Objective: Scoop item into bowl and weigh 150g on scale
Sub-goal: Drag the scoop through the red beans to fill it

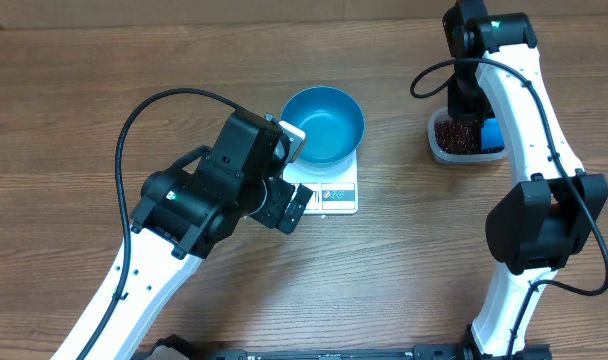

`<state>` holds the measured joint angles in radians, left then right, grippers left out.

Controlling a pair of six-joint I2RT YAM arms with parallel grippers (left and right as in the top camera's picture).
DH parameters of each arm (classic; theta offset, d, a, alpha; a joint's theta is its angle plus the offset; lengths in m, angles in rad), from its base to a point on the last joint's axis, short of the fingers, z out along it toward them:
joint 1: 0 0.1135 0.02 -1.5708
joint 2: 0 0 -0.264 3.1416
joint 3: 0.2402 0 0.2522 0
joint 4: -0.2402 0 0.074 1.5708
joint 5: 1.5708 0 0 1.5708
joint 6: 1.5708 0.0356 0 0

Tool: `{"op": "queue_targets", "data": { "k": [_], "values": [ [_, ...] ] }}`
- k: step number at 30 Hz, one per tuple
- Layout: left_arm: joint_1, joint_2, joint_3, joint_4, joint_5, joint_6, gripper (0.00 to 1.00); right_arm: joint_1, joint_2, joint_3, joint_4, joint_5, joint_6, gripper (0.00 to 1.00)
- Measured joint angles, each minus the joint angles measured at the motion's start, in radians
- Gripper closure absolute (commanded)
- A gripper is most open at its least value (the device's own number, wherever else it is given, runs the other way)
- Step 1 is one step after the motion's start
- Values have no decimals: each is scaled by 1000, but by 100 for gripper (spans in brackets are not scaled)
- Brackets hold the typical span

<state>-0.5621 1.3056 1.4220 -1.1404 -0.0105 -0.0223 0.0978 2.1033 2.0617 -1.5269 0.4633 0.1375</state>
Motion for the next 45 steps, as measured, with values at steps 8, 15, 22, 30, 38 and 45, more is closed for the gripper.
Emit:
{"op": "queue_targets", "data": {
  "k": [8, 15, 22, 30, 38, 45],
  "values": [
    [0, 0, 0, 0, 0, 0, 0, 0, 0, 0, 8, -3, 0, 96],
    [0, 0, 0, 0, 0, 0, 0, 0, 2, -2, 8, -3, 1, 96],
    [0, 0, 0, 0, 0, 0, 0, 7, 2, -63, 35, -21, 1, 96],
    [0, 0, 0, 0, 0, 0, 0, 11, 2, -99, 45, -106, -2, 96],
    [0, 0, 0, 0, 0, 0, 0, 17, 2, -108, 58, -197, -31, 96],
    [0, 0, 0, 0, 0, 0, 0, 17, 2, -108, 59, -249, -59, 96]
  ]
}}
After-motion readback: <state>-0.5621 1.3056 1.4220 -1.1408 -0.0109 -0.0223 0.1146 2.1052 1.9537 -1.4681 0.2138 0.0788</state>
